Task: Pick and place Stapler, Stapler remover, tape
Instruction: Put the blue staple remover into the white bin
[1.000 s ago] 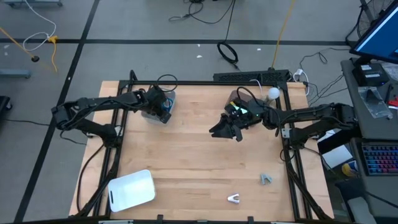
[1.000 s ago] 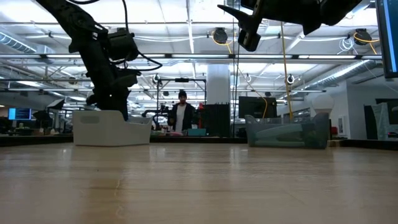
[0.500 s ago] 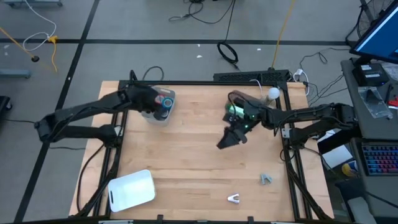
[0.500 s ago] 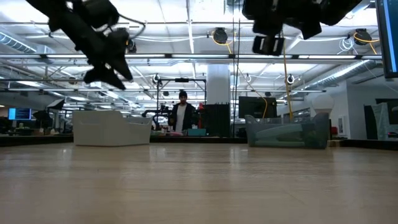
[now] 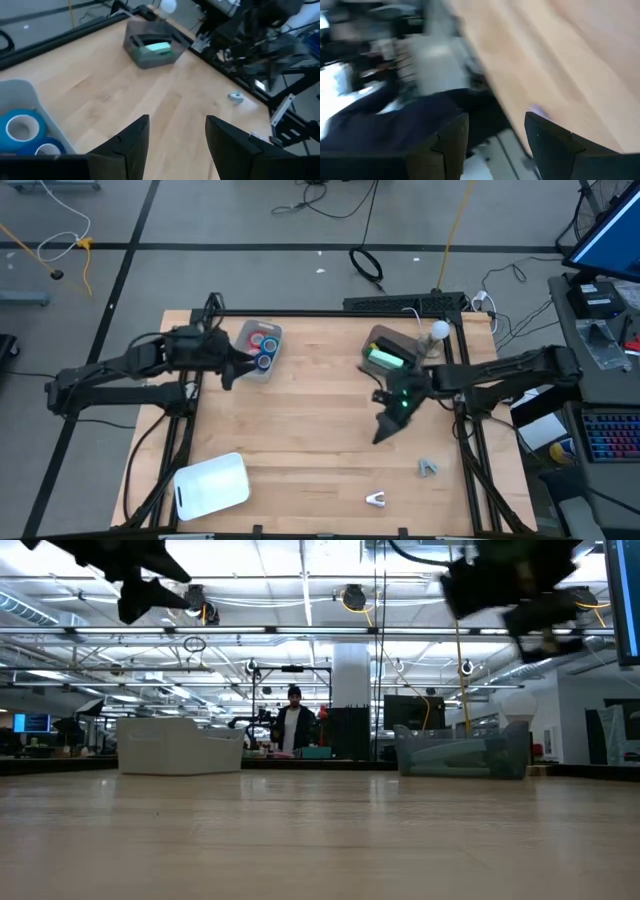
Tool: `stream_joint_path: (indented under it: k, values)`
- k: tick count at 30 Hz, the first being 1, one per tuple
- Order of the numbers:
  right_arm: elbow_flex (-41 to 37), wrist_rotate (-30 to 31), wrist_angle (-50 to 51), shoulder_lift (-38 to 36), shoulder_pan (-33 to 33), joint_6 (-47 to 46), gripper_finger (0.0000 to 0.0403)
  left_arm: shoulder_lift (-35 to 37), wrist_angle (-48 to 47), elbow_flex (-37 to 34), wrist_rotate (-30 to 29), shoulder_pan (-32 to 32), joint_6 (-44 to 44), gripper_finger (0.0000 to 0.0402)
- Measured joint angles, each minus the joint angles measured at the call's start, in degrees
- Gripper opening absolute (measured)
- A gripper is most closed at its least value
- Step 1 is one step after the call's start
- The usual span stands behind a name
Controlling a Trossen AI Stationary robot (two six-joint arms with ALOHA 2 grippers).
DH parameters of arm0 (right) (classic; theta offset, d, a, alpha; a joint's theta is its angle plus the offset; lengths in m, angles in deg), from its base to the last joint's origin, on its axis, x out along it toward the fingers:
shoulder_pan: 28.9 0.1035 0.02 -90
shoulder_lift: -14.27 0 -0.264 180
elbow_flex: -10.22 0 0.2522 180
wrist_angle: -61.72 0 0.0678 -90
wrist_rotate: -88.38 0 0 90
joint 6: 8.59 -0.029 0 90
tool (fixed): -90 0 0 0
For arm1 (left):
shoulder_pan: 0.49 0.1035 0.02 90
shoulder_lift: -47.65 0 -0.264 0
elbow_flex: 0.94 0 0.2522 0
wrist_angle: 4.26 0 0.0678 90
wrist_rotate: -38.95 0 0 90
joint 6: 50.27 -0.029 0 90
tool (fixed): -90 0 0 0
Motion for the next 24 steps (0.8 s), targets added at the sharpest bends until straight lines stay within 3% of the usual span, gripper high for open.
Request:
stream_joint_path:
  k: [4, 10, 19, 24]
  values:
    - [0.0, 9.4, 14.8, -5.1, 6.1, -6.2, 0.0188, 1.5, 0.1, 0.0, -3.9, -4.1, 0.1, 0.0194]
    - [0.0, 19.4, 24.6, -10.0, 15.4, -20.0, 0.0189, 0.6, 0.2, 0.0, -8.2, -8.5, 1.8, 0.0198]
    - [0.0, 20.9, 40.3, -10.3, 25.9, -37.7, 0.0188, -1.3, 0.2, 0.0, -13.4, -14.4, 3.0, 0.0198]
    - [0.0, 21.2, 42.2, -10.3, 28.9, -38.5, 0.019, -1.7, 0.8, 0.0, -15.9, -16.5, 3.2, 0.0198]
